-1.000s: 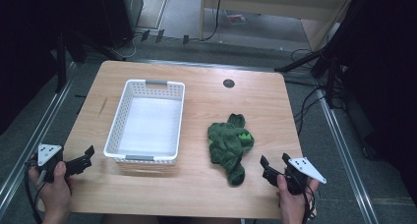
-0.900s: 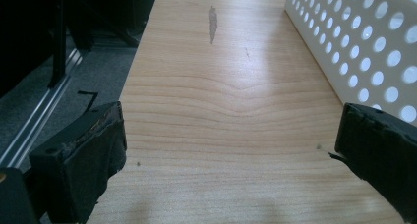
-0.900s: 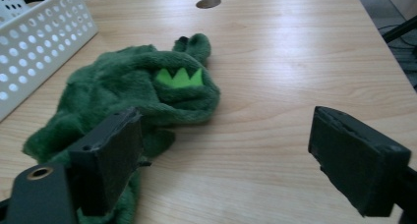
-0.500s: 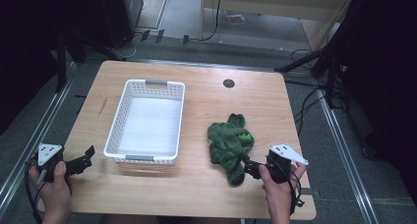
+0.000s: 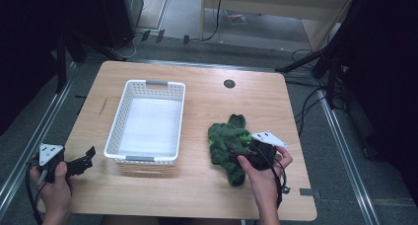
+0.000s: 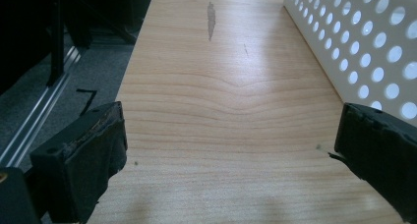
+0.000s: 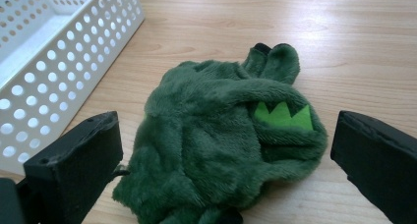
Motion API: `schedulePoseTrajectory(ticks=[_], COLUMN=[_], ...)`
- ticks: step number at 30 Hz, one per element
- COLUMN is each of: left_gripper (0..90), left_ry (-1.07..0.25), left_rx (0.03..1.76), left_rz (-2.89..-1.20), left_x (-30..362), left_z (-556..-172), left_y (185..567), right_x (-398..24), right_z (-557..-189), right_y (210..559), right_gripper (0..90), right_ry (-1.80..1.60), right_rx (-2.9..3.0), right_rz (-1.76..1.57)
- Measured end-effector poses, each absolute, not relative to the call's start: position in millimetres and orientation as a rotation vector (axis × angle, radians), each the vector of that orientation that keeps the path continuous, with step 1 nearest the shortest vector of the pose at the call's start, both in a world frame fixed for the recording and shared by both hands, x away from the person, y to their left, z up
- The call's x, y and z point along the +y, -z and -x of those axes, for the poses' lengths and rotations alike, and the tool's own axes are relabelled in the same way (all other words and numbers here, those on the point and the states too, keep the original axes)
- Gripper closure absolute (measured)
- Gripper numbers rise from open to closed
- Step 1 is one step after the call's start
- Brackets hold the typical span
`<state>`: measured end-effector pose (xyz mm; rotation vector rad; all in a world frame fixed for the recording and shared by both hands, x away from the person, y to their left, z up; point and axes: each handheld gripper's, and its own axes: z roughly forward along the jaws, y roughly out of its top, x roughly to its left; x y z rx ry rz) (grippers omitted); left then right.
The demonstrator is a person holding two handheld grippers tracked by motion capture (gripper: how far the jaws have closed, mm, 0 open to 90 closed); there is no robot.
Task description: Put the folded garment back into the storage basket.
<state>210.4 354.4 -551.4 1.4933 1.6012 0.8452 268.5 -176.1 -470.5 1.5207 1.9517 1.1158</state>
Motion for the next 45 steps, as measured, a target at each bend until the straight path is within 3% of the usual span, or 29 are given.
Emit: schedulePoseTrajectory(ticks=[21, 45], left_gripper=[0.2, 0.2], left_ry=[-0.838, -0.827], left_rx=[1.609, 1.615], left_rz=[-1.498, -1.502], left_x=[355, 355], left_z=[-212, -213], left_y=[552, 552], right_x=[-138, -118], right_z=[-297, -324], right_y=[480, 513], right_gripper=[0.0, 12.7], right_ry=[-0.947, -0.747], right_rx=[1.99, 2.0], right_rz=[-1.603, -1.734])
